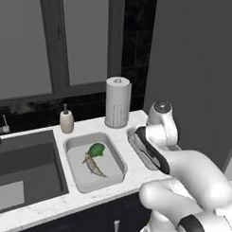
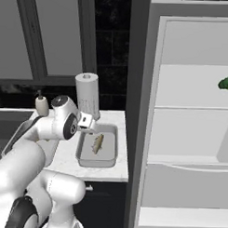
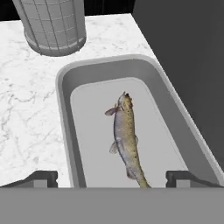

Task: Place one broccoli and one fish in each tupperware on the nearby counter, to pack two identical lunches.

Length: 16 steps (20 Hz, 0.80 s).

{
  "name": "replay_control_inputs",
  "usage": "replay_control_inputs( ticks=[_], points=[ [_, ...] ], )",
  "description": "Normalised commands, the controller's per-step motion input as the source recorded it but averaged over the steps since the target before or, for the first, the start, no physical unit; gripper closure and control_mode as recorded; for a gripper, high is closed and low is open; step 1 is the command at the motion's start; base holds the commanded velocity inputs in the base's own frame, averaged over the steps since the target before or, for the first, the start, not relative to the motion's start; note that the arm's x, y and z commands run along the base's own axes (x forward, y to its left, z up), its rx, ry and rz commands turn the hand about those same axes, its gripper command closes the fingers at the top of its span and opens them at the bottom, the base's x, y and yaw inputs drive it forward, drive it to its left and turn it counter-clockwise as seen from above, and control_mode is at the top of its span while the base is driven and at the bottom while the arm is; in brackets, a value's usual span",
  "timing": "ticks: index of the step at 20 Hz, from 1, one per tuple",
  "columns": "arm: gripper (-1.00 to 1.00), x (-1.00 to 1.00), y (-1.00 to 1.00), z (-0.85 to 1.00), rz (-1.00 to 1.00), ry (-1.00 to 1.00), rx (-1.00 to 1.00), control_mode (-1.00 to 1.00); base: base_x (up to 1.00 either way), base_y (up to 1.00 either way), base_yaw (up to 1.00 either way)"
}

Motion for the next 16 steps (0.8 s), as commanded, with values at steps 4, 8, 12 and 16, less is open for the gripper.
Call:
replay_control_inputs(
  ticks=[4, 8, 12, 16],
  points=[
    [-1.00, -0.59, 0.70, 0.70, 0.01, 0.07, 0.02, -1.00, 0.00, 0.00, 0.00],
    [-1.00, -0.93, 0.09, 0.64, 0.00, 0.04, 0.14, -1.00, 0.00, 0.00, 0.00],
    [-1.00, -1.00, -0.34, 0.32, 0.01, -0.10, 0.29, -1.00, 0.00, 0.00, 0.00],
    [-1.00, -0.93, -0.09, 0.44, 0.01, -0.14, 0.18, -1.00, 0.00, 0.00, 0.00]
  ],
)
